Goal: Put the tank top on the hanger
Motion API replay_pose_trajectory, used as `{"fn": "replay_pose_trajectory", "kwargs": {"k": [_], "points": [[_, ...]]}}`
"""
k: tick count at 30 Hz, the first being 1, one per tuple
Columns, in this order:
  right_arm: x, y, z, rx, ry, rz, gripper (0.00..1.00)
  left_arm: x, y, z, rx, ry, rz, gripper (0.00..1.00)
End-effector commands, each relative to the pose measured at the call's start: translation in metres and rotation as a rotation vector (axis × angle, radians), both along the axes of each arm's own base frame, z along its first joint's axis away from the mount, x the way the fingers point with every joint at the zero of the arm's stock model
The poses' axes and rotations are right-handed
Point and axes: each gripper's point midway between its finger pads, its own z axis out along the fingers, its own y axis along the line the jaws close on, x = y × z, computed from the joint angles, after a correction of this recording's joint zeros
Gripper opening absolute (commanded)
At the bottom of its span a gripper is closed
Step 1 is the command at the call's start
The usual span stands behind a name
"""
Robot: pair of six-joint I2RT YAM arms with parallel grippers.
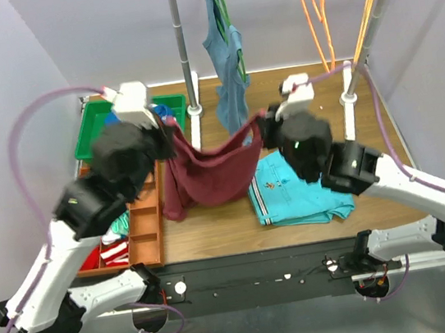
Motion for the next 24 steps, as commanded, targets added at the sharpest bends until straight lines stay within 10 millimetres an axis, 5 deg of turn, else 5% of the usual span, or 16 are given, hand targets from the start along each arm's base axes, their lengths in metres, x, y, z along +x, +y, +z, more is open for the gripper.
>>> {"fn": "replay_pose_trajectory", "kwargs": {"k": [1, 3, 4, 5, 7, 11, 12, 13, 18, 24], "points": [[-0.027, -0.005, -0.133, -0.007, 0.235, 0.048, 0.13, -0.024, -0.039, -0.169, 0.02, 0.341, -0.163, 0.0], [-0.037, -0.01, -0.166, 0.021, 0.296, 0.045, 0.21, -0.028, -0.048, -0.21, -0.045, 0.408, -0.166, 0.0], [-0.039, -0.01, -0.181, 0.018, 0.315, 0.05, 0.24, -0.036, -0.047, -0.255, -0.014, 0.484, -0.167, 0.0], [-0.043, -0.015, -0.208, -0.018, 0.352, 0.042, 0.27, -0.042, -0.052, -0.269, -0.044, 0.527, -0.182, 0.0], [-0.049, -0.016, -0.229, -0.029, 0.409, 0.039, 0.33, -0.047, -0.052, -0.3, -0.054, 0.57, -0.178, 0.07], [-0.055, -0.02, -0.246, -0.068, 0.458, 0.032, 0.54, -0.049, -0.053, -0.308, -0.077, 0.566, -0.183, 0.24], [-0.055, -0.019, -0.242, -0.061, 0.456, 0.036, 0.63, -0.049, -0.051, -0.306, -0.075, 0.559, -0.178, 0.28], [-0.055, -0.021, -0.242, -0.073, 0.461, 0.031, 0.66, -0.048, -0.051, -0.298, -0.08, 0.543, -0.183, 0.46], [-0.052, -0.019, -0.209, -0.056, 0.418, 0.049, 0.77, -0.049, -0.041, -0.278, -0.091, 0.498, -0.165, 0.62], [-0.036, 0.001, -0.105, -0.018, 0.284, 0.099, 0.77, -0.051, -0.033, -0.244, -0.132, 0.432, -0.161, 0.66]]}}
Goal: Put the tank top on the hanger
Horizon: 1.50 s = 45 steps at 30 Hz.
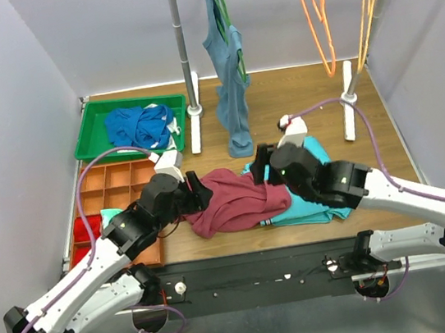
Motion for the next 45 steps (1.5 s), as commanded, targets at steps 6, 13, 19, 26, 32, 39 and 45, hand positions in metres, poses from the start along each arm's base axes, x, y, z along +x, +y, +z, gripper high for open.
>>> {"fn": "replay_pose_trajectory", "kwargs": {"k": [6, 13, 19, 26, 32, 39, 45], "points": [[0.041, 0.002, 0.192, -0.015, -0.344, -0.055, 0.75, -0.001, 0.009, 0.061, -0.075, -0.108, 0.012, 0.66], [0.116, -0.029, 0.249, -0.14, -0.464, -0.166, 0.75, -0.006, 0.024, 0.095, -0.07, -0.181, 0.023, 0.66], [0.164, -0.067, 0.26, -0.188, -0.462, -0.255, 0.75, -0.013, 0.047, 0.109, -0.033, -0.22, 0.057, 0.67], [0.201, -0.128, 0.284, -0.161, -0.493, -0.372, 0.75, -0.024, 0.061, 0.112, -0.025, -0.225, 0.065, 0.67], [0.225, -0.158, 0.278, -0.205, -0.472, -0.386, 0.75, -0.031, 0.066, 0.113, -0.035, -0.225, 0.061, 0.67], [0.254, -0.18, 0.236, -0.229, -0.376, -0.348, 0.74, -0.033, 0.065, 0.108, -0.032, -0.212, 0.051, 0.67], [0.275, -0.182, 0.205, -0.219, -0.314, -0.324, 0.64, -0.034, 0.066, 0.109, -0.045, -0.214, 0.058, 0.67]]}}
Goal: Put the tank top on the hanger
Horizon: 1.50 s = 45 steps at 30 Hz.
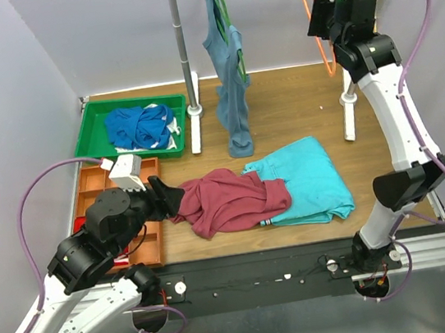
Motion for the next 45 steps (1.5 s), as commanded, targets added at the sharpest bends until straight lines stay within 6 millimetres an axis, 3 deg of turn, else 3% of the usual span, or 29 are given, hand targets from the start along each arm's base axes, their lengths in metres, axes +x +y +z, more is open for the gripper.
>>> {"fn": "replay_pose_trajectory", "kwargs": {"k": [1, 8, 12, 13, 14, 21, 27, 31, 36, 40, 41, 42, 45], "points": [[0.017, 0.01, -0.034, 0.014, 0.083, 0.072, 0.62, -0.001, 0.006, 0.004, -0.009, -0.014, 0.017, 0.67], [0.02, 0.004, -0.046, 0.015, 0.105, 0.032, 0.37, -0.002, 0.01, 0.003, -0.001, -0.015, 0.03, 0.67], [0.013, -0.002, -0.028, 0.014, 0.074, 0.004, 0.13, 0.0, 0.009, 0.004, 0.001, -0.016, 0.032, 0.67], [0.011, -0.006, -0.025, 0.01, 0.071, -0.011, 0.03, 0.0, 0.009, 0.004, 0.002, -0.017, 0.035, 0.67], [0.007, -0.007, -0.01, 0.016, 0.042, -0.016, 0.01, 0.001, 0.008, 0.004, 0.0, -0.014, 0.035, 0.67], [-0.017, -0.006, 0.03, 0.039, -0.04, 0.026, 0.01, 0.004, 0.001, -0.001, -0.007, -0.005, 0.024, 0.67], [-0.036, 0.004, 0.03, 0.088, -0.03, 0.088, 0.01, 0.008, -0.004, -0.008, -0.004, 0.005, 0.026, 0.67], [-0.056, 0.007, 0.02, 0.124, -0.02, 0.12, 0.01, 0.014, -0.006, -0.013, -0.026, 0.023, 0.057, 0.67], [-0.099, 0.021, 0.006, 0.195, 0.023, 0.221, 0.01, 0.022, -0.015, -0.04, -0.041, 0.093, 0.096, 0.68], [-0.139, 0.032, -0.039, 0.236, 0.158, 0.306, 0.01, 0.027, -0.019, -0.064, -0.04, 0.13, 0.127, 0.68], [-0.15, 0.036, -0.046, 0.255, 0.174, 0.331, 0.01, 0.028, -0.018, -0.079, -0.023, 0.154, 0.141, 0.68], [-0.168, 0.032, -0.07, 0.265, 0.212, 0.322, 0.01, 0.028, -0.018, -0.085, -0.022, 0.163, 0.146, 0.68], [-0.196, 0.033, -0.104, 0.293, 0.275, 0.339, 0.01, 0.028, -0.019, -0.112, -0.01, 0.204, 0.165, 0.67]]}}
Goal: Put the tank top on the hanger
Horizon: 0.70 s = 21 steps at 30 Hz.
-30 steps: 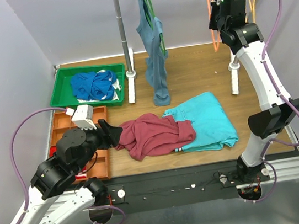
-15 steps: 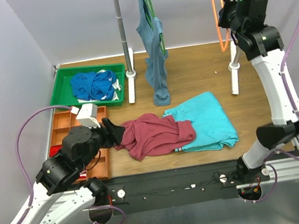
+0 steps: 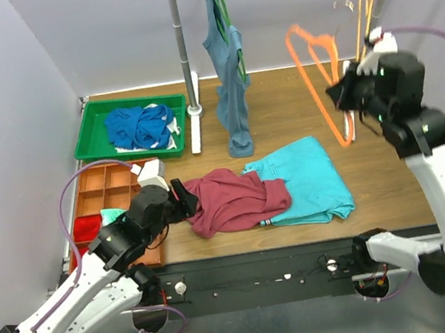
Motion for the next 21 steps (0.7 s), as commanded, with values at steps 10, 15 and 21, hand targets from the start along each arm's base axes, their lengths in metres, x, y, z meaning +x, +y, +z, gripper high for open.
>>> {"fn": "replay_pose_trajectory", "kwargs": {"k": [10, 15, 21], "points": [[-0.131, 0.038, -0.131, 0.138, 0.322, 0.321, 0.01, 0.0, -0.018, -0.1, -0.01, 0.155, 0.042, 0.58], [-0.149, 0.057, -0.157, 0.194, 0.398, 0.442, 0.01, -0.004, -0.023, -0.119, 0.02, 0.177, 0.023, 0.54], [-0.148, 0.065, -0.159, 0.193, 0.413, 0.489, 0.01, -0.004, -0.028, -0.122, 0.03, 0.169, 0.0, 0.5]]}}
